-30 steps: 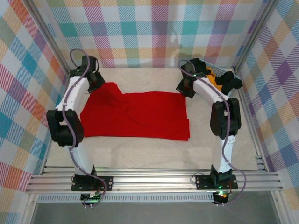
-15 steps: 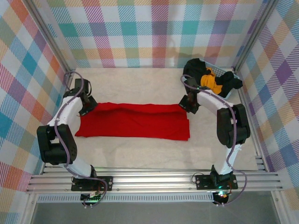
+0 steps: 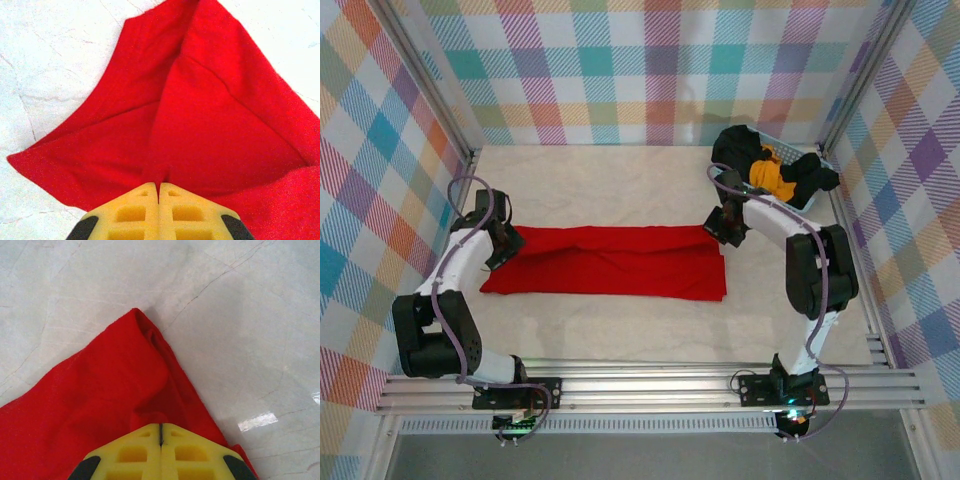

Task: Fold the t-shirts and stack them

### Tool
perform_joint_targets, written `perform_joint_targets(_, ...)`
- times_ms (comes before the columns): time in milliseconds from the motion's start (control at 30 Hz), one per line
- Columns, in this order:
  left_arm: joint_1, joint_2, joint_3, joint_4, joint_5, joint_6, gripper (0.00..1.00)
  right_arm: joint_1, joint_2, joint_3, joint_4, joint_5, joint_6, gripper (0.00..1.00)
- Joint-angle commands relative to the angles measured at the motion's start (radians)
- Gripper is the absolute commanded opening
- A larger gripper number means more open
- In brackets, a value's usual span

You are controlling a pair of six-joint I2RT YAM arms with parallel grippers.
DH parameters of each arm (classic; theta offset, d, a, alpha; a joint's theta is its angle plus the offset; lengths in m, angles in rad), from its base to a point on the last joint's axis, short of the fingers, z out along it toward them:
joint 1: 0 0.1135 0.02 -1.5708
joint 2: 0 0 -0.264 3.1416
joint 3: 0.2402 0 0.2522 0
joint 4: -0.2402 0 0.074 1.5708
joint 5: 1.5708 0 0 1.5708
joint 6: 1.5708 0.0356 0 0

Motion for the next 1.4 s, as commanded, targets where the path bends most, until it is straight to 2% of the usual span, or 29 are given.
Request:
perform_joint_targets(0, 0.006, -0.002, 0.012, -0.024, -0.043, 0.014, 0.00, 0.006, -0.046, -0.018, -0.021, 0.010, -0.004, 0.00)
perform_joint_targets(467, 0.005, 0.007, -0.094, -0.007, 0.022, -0.064, 0.00, 0.023, -0.043, -0.093, -0.017, -0.002, 0.019, 0.00)
perform_joint_targets(533, 0.005, 0.017, -0.098, -0.017, 0.007, -0.075, 0.07, 0.024, -0.044, -0.102, -0.023, -0.006, 0.030, 0.07)
perform_joint_targets(600, 0.005, 0.014, -0.081, -0.028, -0.015, -0.077, 0.25, 0.028, -0.067, -0.109, -0.041, 0.025, 0.044, 0.25)
perform_joint_targets(667, -0.001, -0.003, -0.058, -0.031, -0.025, -0.073, 0.32, 0.042, -0.117, -0.120, -0.054, 0.093, 0.049, 0.34)
perform_joint_targets(767, -0.046, -0.024, -0.011, -0.013, -0.031, -0.042, 0.48, 0.053, -0.185, -0.134, -0.045, 0.130, 0.032, 0.37)
perform_joint_targets(800, -0.061, -0.019, 0.001, 0.009, 0.006, -0.020, 0.50, 0.058, -0.196, -0.128, -0.048, 0.131, 0.024, 0.36)
perform_joint_targets(933, -0.088, 0.128, 0.101, 0.039, 0.116, 0.050, 0.48, 0.088, -0.215, -0.118, -0.025, 0.109, -0.009, 0.36)
perform_joint_targets(1033, -0.079, 0.267, 0.197, -0.034, 0.119, 0.082, 0.45, 0.107, -0.212, -0.111, -0.016, 0.083, -0.018, 0.36)
perform_joint_targets(1100, -0.082, 0.302, 0.220, -0.047, 0.158, 0.096, 0.44, 0.114, -0.216, -0.115, -0.003, 0.065, -0.030, 0.35)
perform_joint_targets(1167, -0.093, 0.294, 0.225, -0.074, 0.138, 0.093, 0.44, 0.116, -0.215, -0.125, -0.002, 0.068, -0.034, 0.36)
perform_joint_targets(1233, -0.094, 0.253, 0.208, -0.105, 0.133, 0.048, 0.44, 0.111, -0.212, -0.132, -0.009, 0.082, -0.042, 0.36)
perform_joint_targets(1267, -0.095, 0.226, 0.184, -0.102, 0.170, 0.000, 0.44, 0.103, -0.213, -0.136, -0.004, 0.088, -0.049, 0.36)
perform_joint_targets(1333, -0.138, 0.186, 0.131, -0.058, 0.266, -0.086, 0.43, 0.092, -0.206, -0.133, 0.033, 0.070, -0.084, 0.34)
perform_joint_targets(1367, -0.175, 0.181, 0.126, -0.060, 0.259, -0.141, 0.42, 0.088, -0.184, -0.116, 0.057, 0.038, -0.118, 0.34)
